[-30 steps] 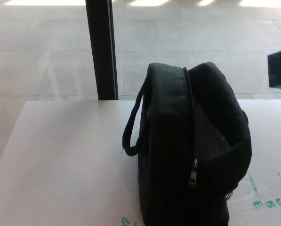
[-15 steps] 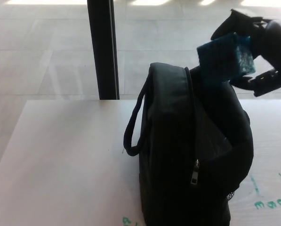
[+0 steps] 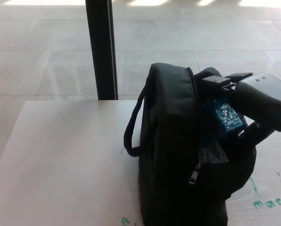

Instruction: The robot uses its right hand to pick up the cube kept on the middle of the desk and put it inside the bag next to it

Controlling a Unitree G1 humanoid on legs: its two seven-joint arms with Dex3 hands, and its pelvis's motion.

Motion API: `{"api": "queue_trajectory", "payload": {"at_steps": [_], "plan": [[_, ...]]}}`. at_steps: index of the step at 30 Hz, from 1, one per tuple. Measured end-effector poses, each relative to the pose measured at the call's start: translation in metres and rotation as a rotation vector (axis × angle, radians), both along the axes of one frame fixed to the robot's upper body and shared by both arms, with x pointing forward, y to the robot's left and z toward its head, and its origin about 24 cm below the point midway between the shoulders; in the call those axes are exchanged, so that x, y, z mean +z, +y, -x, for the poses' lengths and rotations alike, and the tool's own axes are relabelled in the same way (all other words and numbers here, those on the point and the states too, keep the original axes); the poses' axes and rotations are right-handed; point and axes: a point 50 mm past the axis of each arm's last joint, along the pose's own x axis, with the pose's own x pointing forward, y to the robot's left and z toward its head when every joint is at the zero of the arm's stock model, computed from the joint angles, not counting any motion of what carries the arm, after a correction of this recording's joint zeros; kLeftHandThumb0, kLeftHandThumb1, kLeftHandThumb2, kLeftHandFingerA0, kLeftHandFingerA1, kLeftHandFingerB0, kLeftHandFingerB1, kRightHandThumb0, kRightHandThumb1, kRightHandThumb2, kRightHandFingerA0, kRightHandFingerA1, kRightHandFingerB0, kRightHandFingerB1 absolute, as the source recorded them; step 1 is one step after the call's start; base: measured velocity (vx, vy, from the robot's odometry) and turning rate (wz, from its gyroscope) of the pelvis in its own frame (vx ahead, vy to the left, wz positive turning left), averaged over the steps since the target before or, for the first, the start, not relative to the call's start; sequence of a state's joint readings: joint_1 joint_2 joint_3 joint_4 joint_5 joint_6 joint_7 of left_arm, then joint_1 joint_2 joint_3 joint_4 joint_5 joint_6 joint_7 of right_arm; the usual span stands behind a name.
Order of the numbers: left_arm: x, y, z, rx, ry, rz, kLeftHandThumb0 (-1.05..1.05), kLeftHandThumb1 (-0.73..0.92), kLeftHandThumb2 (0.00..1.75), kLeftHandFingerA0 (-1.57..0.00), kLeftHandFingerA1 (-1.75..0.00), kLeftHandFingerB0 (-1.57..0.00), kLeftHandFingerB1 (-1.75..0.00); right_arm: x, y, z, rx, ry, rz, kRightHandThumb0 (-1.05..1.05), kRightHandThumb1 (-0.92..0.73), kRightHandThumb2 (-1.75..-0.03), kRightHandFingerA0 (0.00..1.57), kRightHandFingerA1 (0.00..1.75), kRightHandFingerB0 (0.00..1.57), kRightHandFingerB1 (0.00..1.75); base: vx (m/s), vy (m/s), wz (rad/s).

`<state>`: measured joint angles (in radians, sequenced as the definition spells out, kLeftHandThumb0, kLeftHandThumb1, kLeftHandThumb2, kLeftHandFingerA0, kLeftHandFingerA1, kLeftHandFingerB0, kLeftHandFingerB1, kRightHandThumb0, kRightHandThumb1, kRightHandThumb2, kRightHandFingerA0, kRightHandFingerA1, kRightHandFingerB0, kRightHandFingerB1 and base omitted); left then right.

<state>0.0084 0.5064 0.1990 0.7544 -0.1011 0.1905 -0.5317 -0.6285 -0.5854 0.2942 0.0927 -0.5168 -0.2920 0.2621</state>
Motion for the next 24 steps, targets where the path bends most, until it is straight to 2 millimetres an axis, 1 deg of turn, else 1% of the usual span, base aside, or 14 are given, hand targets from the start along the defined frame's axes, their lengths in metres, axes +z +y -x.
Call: {"api": "queue_trajectory", "payload": {"at_steps": [1, 2, 3, 5, 6, 8, 9, 12, 13, 14, 15, 22, 23, 24], "plan": [[0.0, 0.0, 0.0, 0.0, -0.001, -0.003, -0.72, 0.69, 0.59, -0.31, -0.5, -0.22, -0.37, -0.001, 0.001, 0.001, 0.005, 0.005, 0.009, -0.32, -0.71, -0.66, 0.81, 1.57, 0.61, 0.63, 0.0, 0.0, 0.0], [0.0, 0.0, 0.0, 0.0, -0.002, -0.004, -0.74, 0.53, 0.85, -0.23, -0.55, -0.18, -0.46, -0.002, 0.002, 0.001, 0.009, 0.01, 0.016, -0.46, -0.64, -0.59, 0.52, 0.86, 0.16, 0.32, 0.0, 0.0, 0.0], [0.0, 0.0, 0.0, 0.002, -0.003, -0.004, -0.73, 0.68, 0.59, -0.29, -0.5, -0.21, -0.37, -0.003, 0.004, 0.002, 0.012, 0.022, 0.031, -0.53, -0.5, -0.81, 0.39, 0.67, 0.06, 0.35, 0.0, 0.0, 0.0], [0.0, 0.0, -0.001, 0.002, -0.003, -0.004, -0.75, 0.51, 0.86, -0.24, -0.55, -0.18, -0.47, -0.004, 0.006, 0.003, 0.013, 0.041, 0.056, -0.5, -0.61, -0.61, 0.28, 0.56, 0.06, 0.24, 0.0, 0.0, 0.0], [0.0, 0.0, -0.001, 0.004, -0.004, -0.004, -0.74, 0.66, 0.58, -0.29, -0.5, -0.23, -0.37, -0.005, 0.008, 0.004, 0.013, 0.05, 0.072, -0.65, -0.39, -0.81, 0.0, 0.5, 0.0, 0.2, 0.0, 0.0, 0.0], [0.001, 0.001, -0.001, 0.008, -0.007, -0.003, -0.74, 0.66, 0.58, -0.29, -0.5, -0.23, -0.37, -0.006, 0.01, 0.005, 0.013, 0.061, 0.105, -0.65, -0.39, -0.81, 0.0, 0.5, 0.0, 0.2, 0.0, 0.0, 0.0], [0.001, 0.001, -0.002, 0.01, -0.009, -0.002, -0.78, 0.51, 0.88, -0.23, -0.54, -0.17, -0.46, -0.006, 0.011, 0.005, 0.012, 0.065, 0.118, -0.76, -0.44, -0.72, 0.0, 0.01, 0.04, 0.08, 0.0, 0.0, 0.0], [0.002, 0.0, -0.004, 0.007, -0.009, -0.002, -0.77, 0.5, 0.86, -0.22, -0.55, -0.16, -0.46, -0.003, 0.016, 0.009, 0.018, 0.044, 0.155, -0.9, -0.51, -0.84, 0.0, 0.1, 0.0, 0.0, 0.0, 0.0, 0.0], [0.002, 0.0, -0.004, 0.008, -0.01, -0.001, -0.75, 0.66, 0.59, -0.26, -0.5, -0.2, -0.36, -0.002, 0.018, 0.011, 0.02, 0.033, 0.167, -0.9, -0.51, -0.86, 0.0, 0.15, 0.0, 0.0, 0.0, 0.0, 0.0], [0.002, 0.001, -0.004, 0.011, -0.009, 0.0, -0.75, 0.66, 0.59, -0.26, -0.5, -0.2, -0.36, 0.0, 0.02, 0.012, 0.019, 0.022, 0.179, -0.9, -0.51, -0.86, 0.0, 0.15, 0.0, 0.0, 0.0, 0.0, 0.0], [0.002, 0.001, -0.004, 0.012, -0.008, 0.001, -0.78, 0.51, 0.86, -0.2, -0.53, -0.16, -0.45, 0.001, 0.021, 0.013, 0.019, 0.015, 0.187, -0.88, -0.53, -0.9, 0.0, 0.19, 0.0, 0.0, 0.0, 0.0, 0.0], [0.0, 0.002, -0.001, 0.019, 0.004, 0.007, -0.78, 0.52, 0.88, -0.21, -0.54, -0.15, -0.46, 0.01, 0.026, 0.015, -0.002, -0.021, 0.249, -0.8, -0.44, -0.83, 0.0, 0.18, 0.0, 0.05, 0.0, 0.0, 0.0], [-0.001, 0.002, -0.001, 0.02, 0.008, 0.008, -0.73, 0.68, 0.59, -0.28, -0.5, -0.2, -0.36, 0.01, 0.026, 0.016, -0.005, -0.022, 0.255, -0.67, -0.43, -0.61, 0.0, 0.06, 0.19, 0.38, 0.0, 0.0, 0.0], [-0.001, 0.002, 0.0, 0.02, 0.01, 0.009, -0.73, 0.54, 0.84, -0.22, -0.53, -0.17, -0.46, 0.01, 0.026, 0.015, -0.009, -0.019, 0.258, -0.62, -0.53, -0.56, 0.06, 0.49, 0.46, 0.37, 0.0, 0.0, 0.0]]}}
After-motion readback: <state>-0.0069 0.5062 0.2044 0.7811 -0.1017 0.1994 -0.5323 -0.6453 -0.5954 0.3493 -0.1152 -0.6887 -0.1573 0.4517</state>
